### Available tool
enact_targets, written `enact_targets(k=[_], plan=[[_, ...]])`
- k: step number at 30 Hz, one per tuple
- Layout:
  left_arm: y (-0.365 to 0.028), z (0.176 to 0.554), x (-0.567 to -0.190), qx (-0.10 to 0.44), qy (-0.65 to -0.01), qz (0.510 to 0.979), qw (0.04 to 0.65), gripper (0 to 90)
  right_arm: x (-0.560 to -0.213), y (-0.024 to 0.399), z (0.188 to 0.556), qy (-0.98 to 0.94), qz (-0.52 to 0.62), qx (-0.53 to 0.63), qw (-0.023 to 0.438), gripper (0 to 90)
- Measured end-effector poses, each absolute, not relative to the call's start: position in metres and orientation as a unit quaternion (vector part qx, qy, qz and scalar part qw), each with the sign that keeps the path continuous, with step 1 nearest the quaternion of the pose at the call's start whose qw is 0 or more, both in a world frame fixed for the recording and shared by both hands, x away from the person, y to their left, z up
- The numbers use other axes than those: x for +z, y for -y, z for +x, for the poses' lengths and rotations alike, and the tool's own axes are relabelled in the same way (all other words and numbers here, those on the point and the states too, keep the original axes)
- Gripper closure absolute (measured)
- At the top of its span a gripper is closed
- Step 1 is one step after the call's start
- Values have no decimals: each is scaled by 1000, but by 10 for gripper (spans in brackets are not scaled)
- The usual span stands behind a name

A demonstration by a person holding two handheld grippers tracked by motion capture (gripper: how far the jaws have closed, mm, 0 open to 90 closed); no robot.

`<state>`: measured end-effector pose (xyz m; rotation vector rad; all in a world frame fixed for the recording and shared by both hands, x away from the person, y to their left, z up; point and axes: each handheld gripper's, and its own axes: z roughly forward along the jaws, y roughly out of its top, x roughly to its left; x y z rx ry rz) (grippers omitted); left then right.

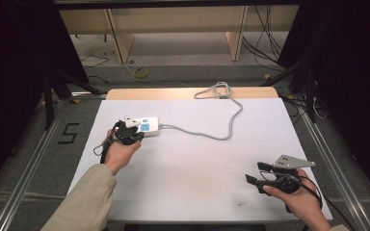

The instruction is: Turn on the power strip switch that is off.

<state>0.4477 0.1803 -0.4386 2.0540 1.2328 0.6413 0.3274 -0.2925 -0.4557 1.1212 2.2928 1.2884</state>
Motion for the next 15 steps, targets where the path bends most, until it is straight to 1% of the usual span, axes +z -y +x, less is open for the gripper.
enact_targets(k=[5,11,15], plan=[[-184,454,-437,248,-476,776,332,898,-456,293,327,-793,391,445,141,296],[-190,465,-435,262,-464,779,330,898,-456,293,327,-793,390,446,141,296],[-190,470,-437,261,-466,780,327,898,-456,293,328,-792,391,447,142,296]])
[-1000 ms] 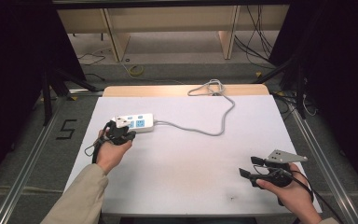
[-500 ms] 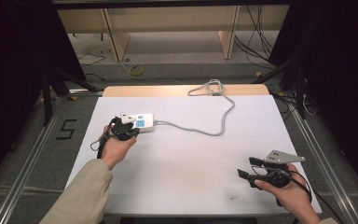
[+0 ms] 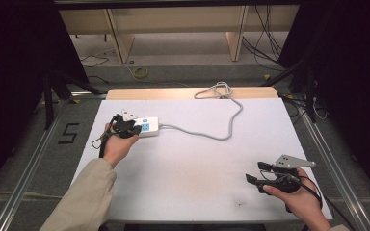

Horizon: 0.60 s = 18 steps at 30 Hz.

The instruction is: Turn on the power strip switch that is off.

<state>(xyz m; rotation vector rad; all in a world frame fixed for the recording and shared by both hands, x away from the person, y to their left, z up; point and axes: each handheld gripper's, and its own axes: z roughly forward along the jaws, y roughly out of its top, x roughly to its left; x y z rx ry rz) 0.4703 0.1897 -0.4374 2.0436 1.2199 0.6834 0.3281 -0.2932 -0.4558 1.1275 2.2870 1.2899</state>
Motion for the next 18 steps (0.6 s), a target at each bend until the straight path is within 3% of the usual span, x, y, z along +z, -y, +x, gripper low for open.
enact_targets(k=[18], plan=[[-193,484,-435,260,-478,776,319,898,-456,292,330,-793,391,445,143,297]])
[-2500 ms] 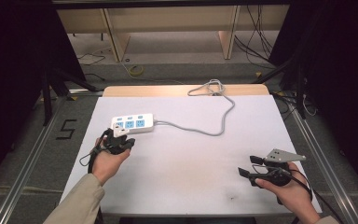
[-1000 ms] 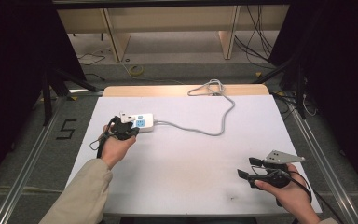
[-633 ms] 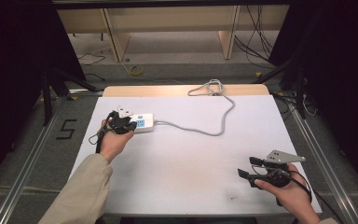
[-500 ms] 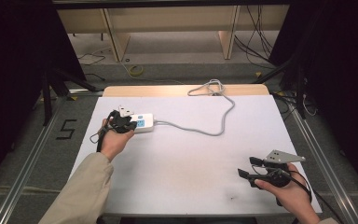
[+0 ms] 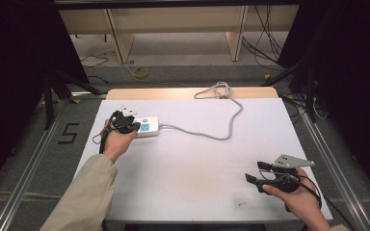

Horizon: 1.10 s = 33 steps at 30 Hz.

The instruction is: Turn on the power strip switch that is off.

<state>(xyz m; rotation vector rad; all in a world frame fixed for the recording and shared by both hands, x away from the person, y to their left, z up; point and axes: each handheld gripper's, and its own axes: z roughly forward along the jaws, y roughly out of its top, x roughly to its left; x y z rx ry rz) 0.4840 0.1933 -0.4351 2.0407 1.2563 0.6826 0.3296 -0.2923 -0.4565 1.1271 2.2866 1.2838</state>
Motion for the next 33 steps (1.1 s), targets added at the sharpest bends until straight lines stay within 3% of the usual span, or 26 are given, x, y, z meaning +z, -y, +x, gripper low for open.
enact_targets(k=[33], plan=[[-193,494,-439,268,-473,782,305,899,-457,292,332,-795,388,446,140,297]])
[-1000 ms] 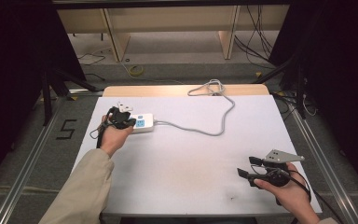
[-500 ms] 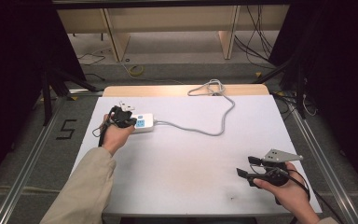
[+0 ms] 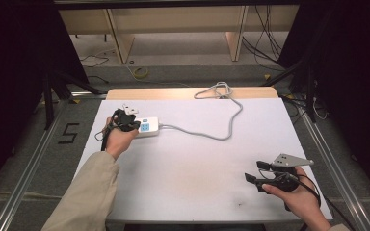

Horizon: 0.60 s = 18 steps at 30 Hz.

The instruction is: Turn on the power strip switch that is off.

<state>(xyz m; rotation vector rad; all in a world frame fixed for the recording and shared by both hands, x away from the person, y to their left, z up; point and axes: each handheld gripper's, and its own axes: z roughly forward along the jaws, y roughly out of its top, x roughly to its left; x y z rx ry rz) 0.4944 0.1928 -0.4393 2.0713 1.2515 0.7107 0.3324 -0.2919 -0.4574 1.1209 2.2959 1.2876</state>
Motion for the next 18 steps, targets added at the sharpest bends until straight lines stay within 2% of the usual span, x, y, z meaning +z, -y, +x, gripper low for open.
enact_targets(k=[18], plan=[[-192,501,-440,265,-479,779,306,899,-458,293,332,-792,391,448,139,297]])
